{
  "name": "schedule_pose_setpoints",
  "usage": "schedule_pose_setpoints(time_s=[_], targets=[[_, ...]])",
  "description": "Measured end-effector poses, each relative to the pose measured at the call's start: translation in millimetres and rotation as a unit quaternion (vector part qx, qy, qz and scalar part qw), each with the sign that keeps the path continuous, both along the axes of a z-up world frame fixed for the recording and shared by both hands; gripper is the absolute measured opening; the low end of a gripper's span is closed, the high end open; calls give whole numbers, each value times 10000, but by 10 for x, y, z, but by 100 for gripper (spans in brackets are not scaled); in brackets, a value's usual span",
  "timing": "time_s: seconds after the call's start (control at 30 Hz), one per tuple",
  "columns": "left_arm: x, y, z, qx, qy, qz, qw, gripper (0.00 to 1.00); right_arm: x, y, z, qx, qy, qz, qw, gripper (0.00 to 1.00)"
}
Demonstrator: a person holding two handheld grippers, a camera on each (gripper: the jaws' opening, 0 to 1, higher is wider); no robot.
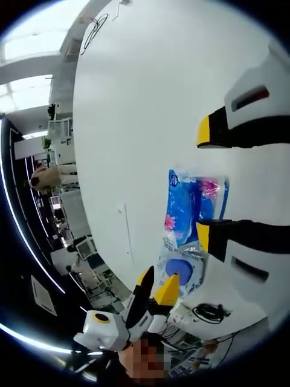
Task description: Arrange the tabletop items into an orderly group along one side of the table until the central work area is clear of visible clutter.
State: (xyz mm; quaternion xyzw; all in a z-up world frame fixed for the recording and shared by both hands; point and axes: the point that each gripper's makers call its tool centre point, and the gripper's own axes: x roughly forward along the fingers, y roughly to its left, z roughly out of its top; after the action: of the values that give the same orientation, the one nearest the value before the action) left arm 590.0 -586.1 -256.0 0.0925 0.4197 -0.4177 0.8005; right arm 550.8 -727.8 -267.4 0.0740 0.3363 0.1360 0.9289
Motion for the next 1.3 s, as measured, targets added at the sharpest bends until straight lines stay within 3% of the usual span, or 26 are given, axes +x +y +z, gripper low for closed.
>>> schedule_pose_setpoints(time_s=[0.17,0.67,0.87,1.3], targets=[[-35,34,99,-39,-104,-55,9999,56,-38,69,103,17,-78,101,9999,52],[-128,219,490,-282,-449,-22,9986,63,-196,203,460,-38,-347,200,9992,56],[-212,351,612,-324,-553,13,9979,63,-270,281,648,-47,-504,222,9985,57],[-393,694,925,-475,-824,149,9954,64,-463,607,868,-74,-668,429,9968,57]])
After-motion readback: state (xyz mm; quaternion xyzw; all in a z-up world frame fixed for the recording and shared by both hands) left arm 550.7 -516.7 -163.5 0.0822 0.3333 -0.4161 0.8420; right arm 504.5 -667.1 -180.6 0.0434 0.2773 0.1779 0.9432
